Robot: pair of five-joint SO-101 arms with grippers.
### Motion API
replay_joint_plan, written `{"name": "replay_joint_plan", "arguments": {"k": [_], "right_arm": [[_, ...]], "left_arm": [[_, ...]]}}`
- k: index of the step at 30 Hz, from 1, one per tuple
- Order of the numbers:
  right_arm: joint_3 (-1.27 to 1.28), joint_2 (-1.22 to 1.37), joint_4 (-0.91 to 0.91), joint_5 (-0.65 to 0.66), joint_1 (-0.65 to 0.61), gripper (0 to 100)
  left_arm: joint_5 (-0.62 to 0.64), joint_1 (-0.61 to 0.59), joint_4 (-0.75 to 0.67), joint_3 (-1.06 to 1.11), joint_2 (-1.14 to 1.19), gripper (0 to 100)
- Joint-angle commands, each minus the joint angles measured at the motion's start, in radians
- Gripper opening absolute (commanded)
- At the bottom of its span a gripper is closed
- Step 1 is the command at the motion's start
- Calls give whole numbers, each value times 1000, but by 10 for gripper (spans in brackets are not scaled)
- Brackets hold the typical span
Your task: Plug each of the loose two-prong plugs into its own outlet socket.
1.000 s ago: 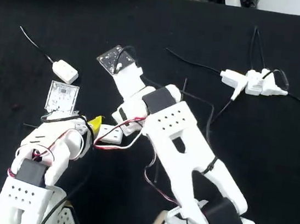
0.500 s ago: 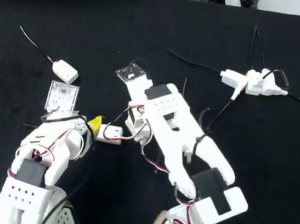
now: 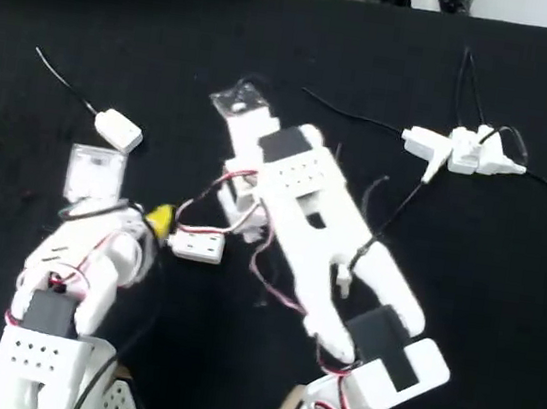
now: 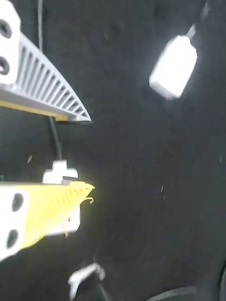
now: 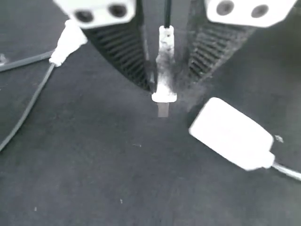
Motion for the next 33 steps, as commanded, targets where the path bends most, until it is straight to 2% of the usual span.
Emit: {"name": "replay_joint_plan", "arguments": {"k": [1, 6, 11, 15, 27, 33], "right_arm": [[-117, 13, 58, -61, -91, 11], [-232, 91, 132, -98, -164, 11], [-360, 199, 250, -241, -163, 11], [-438, 266, 311, -270, -163, 11], [-475, 298, 278, -440, -164, 12], [-458, 298, 272, -459, -167, 12]], "left_arm": [[-5, -154, 20, -2, -3, 207], [-2, -271, 149, -25, -9, 207], [-2, -285, 167, -2, -11, 206], [0, -285, 167, 2, -11, 206], [-5, -285, 169, 2, -11, 206], [-5, -285, 167, 2, -11, 206]]}}
